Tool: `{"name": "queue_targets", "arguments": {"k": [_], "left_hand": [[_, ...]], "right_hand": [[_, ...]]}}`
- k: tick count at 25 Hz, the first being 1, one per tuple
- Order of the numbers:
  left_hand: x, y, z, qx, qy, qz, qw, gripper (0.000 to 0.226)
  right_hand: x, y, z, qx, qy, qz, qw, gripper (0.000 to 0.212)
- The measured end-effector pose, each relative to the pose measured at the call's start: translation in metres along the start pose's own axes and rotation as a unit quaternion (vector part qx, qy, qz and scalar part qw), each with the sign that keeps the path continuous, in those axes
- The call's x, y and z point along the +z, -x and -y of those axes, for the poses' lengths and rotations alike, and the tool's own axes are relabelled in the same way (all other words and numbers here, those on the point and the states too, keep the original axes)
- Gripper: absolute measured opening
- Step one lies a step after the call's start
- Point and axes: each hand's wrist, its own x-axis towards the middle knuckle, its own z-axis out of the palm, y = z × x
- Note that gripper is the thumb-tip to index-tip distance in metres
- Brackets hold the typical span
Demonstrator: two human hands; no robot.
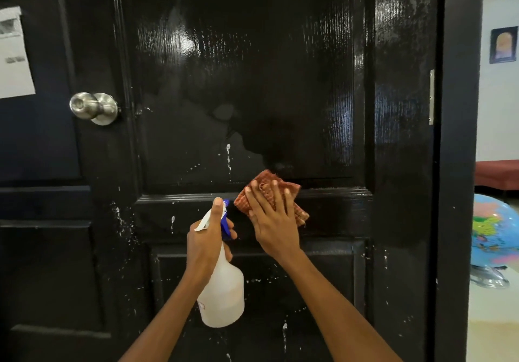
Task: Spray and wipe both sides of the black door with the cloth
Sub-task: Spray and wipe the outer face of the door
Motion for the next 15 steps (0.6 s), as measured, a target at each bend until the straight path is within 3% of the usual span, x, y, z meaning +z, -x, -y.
{"name": "queue_targets", "arguments": {"k": [3,6,11,15], "left_hand": [[-0.02,0.0,0.001,0.03,-0.01,-0.045,0.998,0.064],[-0.028,0.001,-0.001,0.042,-0.009,-0.07,0.997,0.062],[-0.013,0.003,0.004,0.029,0.0,-0.047,0.998,0.065],[0.02,0.01,0.004,0.023,0.012,-0.005,1.0,0.063]], "right_hand": [[0.004,-0.019,0.025,-0.102,0.006,0.032,0.994,0.066],[0.0,-0.017,0.011,-0.125,0.013,0.027,0.992,0.065],[-0.023,0.04,-0.083,0.018,0.032,-0.083,0.996,0.054],[-0.058,0.08,-0.156,0.167,0.049,-0.122,0.977,0.053]]}}
